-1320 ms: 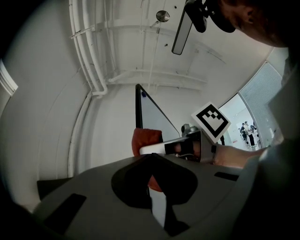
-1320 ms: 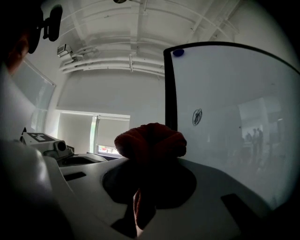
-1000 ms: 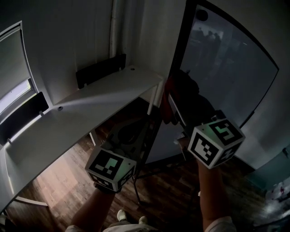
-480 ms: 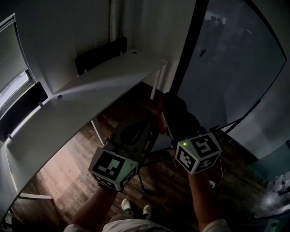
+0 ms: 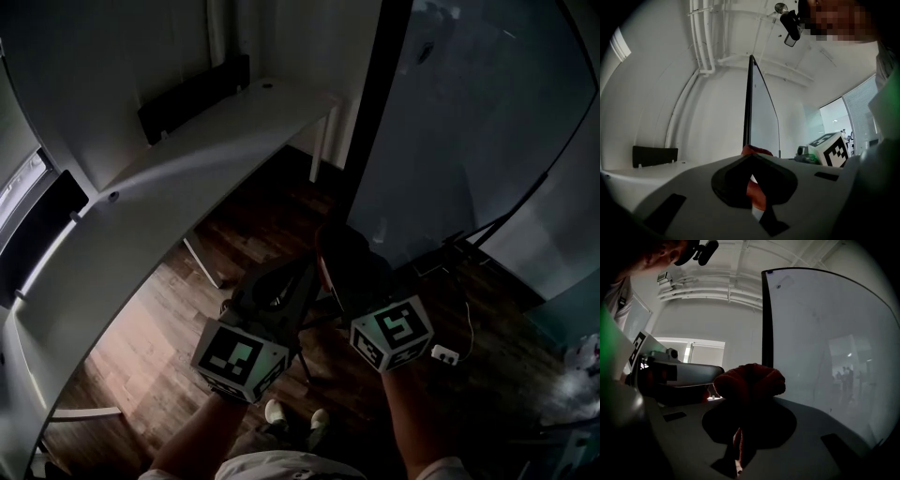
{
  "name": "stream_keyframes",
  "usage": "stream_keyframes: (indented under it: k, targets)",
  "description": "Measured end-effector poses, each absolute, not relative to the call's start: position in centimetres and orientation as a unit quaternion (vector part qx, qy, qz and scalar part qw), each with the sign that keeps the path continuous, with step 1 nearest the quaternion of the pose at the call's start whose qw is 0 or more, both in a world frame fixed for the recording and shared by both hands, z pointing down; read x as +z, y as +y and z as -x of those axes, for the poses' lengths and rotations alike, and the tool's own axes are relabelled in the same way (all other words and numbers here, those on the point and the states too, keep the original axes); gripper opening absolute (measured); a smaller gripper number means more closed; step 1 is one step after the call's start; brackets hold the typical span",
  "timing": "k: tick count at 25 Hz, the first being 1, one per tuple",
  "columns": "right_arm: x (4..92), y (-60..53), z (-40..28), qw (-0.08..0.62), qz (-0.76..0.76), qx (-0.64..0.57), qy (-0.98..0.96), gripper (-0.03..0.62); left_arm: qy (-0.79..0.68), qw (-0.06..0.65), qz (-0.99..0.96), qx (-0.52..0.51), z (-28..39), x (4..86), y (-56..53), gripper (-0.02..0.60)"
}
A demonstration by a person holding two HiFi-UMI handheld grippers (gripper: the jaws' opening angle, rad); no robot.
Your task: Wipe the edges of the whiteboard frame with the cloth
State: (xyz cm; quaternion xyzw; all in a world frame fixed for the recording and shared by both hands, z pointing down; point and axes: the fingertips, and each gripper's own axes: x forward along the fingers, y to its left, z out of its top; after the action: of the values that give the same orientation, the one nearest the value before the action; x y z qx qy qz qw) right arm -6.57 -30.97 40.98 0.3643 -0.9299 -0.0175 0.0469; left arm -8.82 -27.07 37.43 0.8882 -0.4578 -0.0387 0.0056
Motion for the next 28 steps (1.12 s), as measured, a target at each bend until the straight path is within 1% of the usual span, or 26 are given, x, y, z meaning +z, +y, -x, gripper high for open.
stream_keyframes:
  k: [5,10,14,18,28]
  targets:
    - [44.3,-31.0,5.4,0.037,-0.366,-0.023,-0.929,0.048,-0.457,0.01,-0.889,-0.035,7.9,40.4,-28.1,0.008]
    - [46.8,-31.2,3.8,0.011,-0.377,-0.029,-0.926,0.048,-0.471,0.018,-0.881,-0.045,7.7,42.9,-28.5,0.008]
    - [51.0,-31.3,3.7,0.041,-0.377,-0.036,-0.925,0.048,-0.469,0.017,-0.883,-0.034,7.3,45.9,-28.5,0.008]
    - [54.8,-31.4,4.2,0.049,-0.376,-0.029,-0.925,0.048,-0.469,0.024,-0.882,-0.046,6.5,48.0,-28.9,0.008]
    - [66.4,-31.9,4.8,0.105,-0.387,-0.009,-0.916,0.048,-0.476,0.035,-0.878,-0.03,7.2,54.4,-29.0,0.008]
